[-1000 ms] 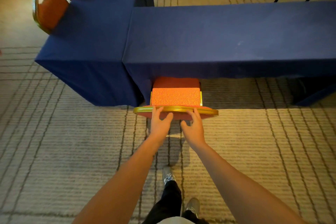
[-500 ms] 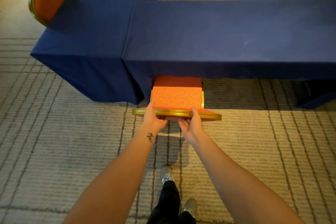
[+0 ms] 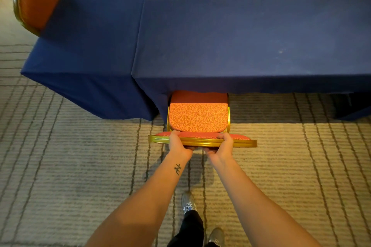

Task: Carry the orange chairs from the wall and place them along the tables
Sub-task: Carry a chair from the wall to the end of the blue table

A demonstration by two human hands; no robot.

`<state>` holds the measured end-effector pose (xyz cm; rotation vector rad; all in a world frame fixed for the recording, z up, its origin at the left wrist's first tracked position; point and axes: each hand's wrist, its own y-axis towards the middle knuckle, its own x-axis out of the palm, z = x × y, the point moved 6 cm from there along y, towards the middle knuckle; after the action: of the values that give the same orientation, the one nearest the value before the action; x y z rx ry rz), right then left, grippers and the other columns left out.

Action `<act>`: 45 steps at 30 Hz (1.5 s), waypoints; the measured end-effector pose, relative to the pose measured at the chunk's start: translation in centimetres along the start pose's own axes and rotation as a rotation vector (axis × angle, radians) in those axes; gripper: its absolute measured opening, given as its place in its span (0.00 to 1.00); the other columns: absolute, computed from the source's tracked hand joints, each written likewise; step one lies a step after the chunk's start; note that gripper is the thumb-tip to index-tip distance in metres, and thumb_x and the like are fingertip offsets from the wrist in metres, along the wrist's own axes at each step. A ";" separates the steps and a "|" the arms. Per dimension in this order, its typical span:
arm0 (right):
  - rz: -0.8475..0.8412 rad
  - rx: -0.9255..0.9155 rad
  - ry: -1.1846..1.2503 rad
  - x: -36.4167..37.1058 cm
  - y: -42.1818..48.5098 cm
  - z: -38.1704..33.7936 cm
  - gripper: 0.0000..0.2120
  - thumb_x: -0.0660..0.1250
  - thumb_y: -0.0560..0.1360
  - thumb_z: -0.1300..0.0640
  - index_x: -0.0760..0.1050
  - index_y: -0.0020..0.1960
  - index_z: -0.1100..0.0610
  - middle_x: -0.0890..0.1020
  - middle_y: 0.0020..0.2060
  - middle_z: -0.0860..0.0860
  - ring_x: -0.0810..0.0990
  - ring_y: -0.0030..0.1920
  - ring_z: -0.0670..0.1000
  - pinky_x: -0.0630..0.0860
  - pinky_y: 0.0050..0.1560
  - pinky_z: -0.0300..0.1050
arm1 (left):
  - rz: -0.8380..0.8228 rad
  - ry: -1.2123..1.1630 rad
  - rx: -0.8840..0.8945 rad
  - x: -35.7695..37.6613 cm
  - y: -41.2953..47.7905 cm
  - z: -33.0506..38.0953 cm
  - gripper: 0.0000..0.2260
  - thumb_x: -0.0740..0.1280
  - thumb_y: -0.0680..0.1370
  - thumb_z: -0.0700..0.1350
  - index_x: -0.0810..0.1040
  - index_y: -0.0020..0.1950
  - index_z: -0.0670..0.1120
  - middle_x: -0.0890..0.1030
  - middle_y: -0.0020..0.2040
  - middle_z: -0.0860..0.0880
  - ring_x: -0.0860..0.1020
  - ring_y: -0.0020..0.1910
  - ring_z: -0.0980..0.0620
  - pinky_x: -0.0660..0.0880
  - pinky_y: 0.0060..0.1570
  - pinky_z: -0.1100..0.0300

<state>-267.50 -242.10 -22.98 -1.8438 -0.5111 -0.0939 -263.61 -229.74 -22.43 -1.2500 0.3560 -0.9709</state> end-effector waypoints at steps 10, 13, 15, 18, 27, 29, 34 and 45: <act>0.021 -0.076 -0.075 5.6 2.8 -4.1 0.09 0.62 0.71 0.60 0.71 0.51 0.56 0.77 0.50 0.57 0.77 0.51 0.60 0.80 0.51 0.61 | -0.040 -0.026 0.018 6.2 2.6 3.6 0.14 0.62 0.80 0.43 0.73 0.66 0.44 0.78 0.57 0.40 0.78 0.51 0.40 0.77 0.48 0.43; 0.006 -0.086 -0.077 7.7 4.0 -5.6 0.09 0.61 0.70 0.61 0.72 0.50 0.56 0.78 0.49 0.57 0.78 0.49 0.60 0.81 0.47 0.61 | -0.053 -0.012 0.022 8.4 3.7 4.7 0.10 0.61 0.81 0.43 0.73 0.61 0.44 0.79 0.50 0.41 0.78 0.47 0.41 0.75 0.46 0.43; 0.005 -0.086 -0.075 9.3 4.8 -6.7 0.13 0.61 0.68 0.61 0.73 0.53 0.56 0.78 0.49 0.58 0.79 0.49 0.61 0.81 0.49 0.64 | -0.050 -0.010 0.025 10.1 4.6 5.7 0.09 0.60 0.80 0.42 0.73 0.60 0.44 0.79 0.49 0.41 0.78 0.46 0.41 0.75 0.44 0.42; 0.023 -0.084 -0.095 11.5 6.3 -8.6 0.17 0.62 0.66 0.61 0.74 0.55 0.56 0.79 0.49 0.58 0.80 0.49 0.61 0.82 0.46 0.63 | -0.051 -0.023 0.018 13.0 5.9 6.9 0.10 0.60 0.80 0.42 0.74 0.59 0.44 0.79 0.49 0.41 0.78 0.46 0.40 0.74 0.40 0.42; 0.019 -0.065 -0.103 17.4 10.1 -13.0 0.04 0.61 0.69 0.62 0.71 0.44 0.57 0.76 0.42 0.56 0.78 0.45 0.59 0.77 0.59 0.68 | -0.050 -0.071 0.047 19.6 9.7 9.9 0.05 0.61 0.79 0.40 0.74 0.53 0.43 0.79 0.49 0.40 0.79 0.49 0.38 0.72 0.65 0.36; 0.000 -0.069 -0.084 18.7 10.9 -13.7 0.09 0.62 0.68 0.62 0.73 0.48 0.58 0.78 0.44 0.57 0.78 0.47 0.60 0.77 0.58 0.69 | -0.081 -0.079 0.065 20.9 10.1 10.9 0.07 0.62 0.78 0.40 0.75 0.55 0.43 0.80 0.52 0.40 0.79 0.54 0.37 0.72 0.66 0.36; 0.005 -0.074 -0.085 21.0 12.9 -14.6 0.16 0.62 0.68 0.62 0.76 0.55 0.58 0.81 0.47 0.57 0.80 0.48 0.60 0.79 0.57 0.67 | -0.104 -0.106 0.096 23.2 11.5 12.5 0.12 0.62 0.79 0.40 0.76 0.62 0.46 0.81 0.57 0.41 0.79 0.57 0.38 0.76 0.61 0.38; -0.033 -0.080 -0.097 21.0 13.3 -14.3 0.14 0.65 0.71 0.58 0.77 0.55 0.57 0.82 0.48 0.57 0.81 0.48 0.57 0.79 0.58 0.62 | -0.075 -0.079 0.062 23.2 11.8 12.1 0.20 0.63 0.82 0.56 0.74 0.70 0.47 0.81 0.62 0.41 0.80 0.58 0.39 0.77 0.59 0.38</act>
<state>-240.72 -252.27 -23.47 -1.9252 -0.6134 -0.0484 -236.82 -240.10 -23.04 -1.2484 0.2167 -0.9855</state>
